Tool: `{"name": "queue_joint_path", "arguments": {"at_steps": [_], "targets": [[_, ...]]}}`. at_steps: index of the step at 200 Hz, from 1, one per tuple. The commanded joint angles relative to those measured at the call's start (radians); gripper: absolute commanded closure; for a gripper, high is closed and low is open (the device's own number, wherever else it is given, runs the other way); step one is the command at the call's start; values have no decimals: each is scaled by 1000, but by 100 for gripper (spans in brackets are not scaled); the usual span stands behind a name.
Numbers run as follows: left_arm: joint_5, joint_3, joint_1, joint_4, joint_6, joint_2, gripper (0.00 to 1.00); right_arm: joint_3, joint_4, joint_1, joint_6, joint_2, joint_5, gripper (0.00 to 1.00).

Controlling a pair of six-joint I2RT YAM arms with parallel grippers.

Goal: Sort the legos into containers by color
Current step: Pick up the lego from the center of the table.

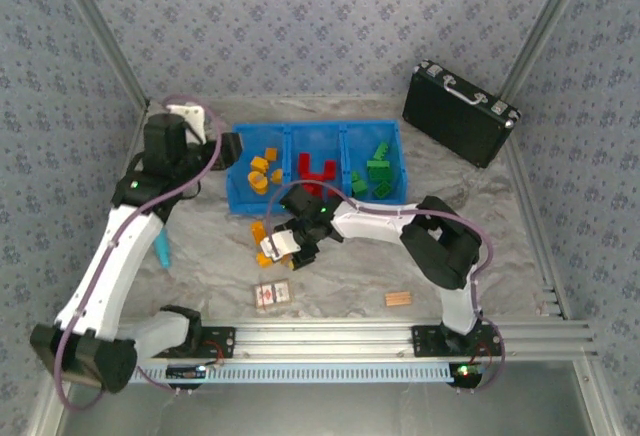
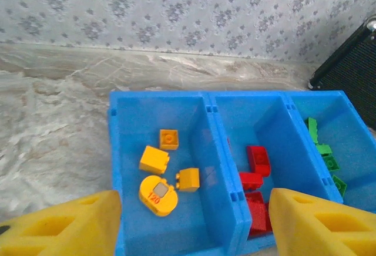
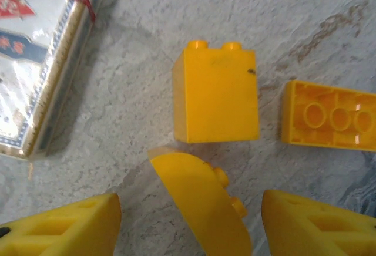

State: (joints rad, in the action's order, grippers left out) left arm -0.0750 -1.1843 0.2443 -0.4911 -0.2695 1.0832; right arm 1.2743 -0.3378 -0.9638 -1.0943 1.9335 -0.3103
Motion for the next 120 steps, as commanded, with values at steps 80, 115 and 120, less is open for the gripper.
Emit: {"name": "queue_joint_path", "arguments": {"at_steps": [80,115,120], "targets": [[-33,124,-60,-120,6,-80,31,21,-34,-22,-8,52,62,73],[-36,178,-60,-182,-8,-158,33,47,-106,-14,7,23,56,74],[-36,184,-59,-204,-13,-174,33,57,-122,-12,11,20,56,74]]}}
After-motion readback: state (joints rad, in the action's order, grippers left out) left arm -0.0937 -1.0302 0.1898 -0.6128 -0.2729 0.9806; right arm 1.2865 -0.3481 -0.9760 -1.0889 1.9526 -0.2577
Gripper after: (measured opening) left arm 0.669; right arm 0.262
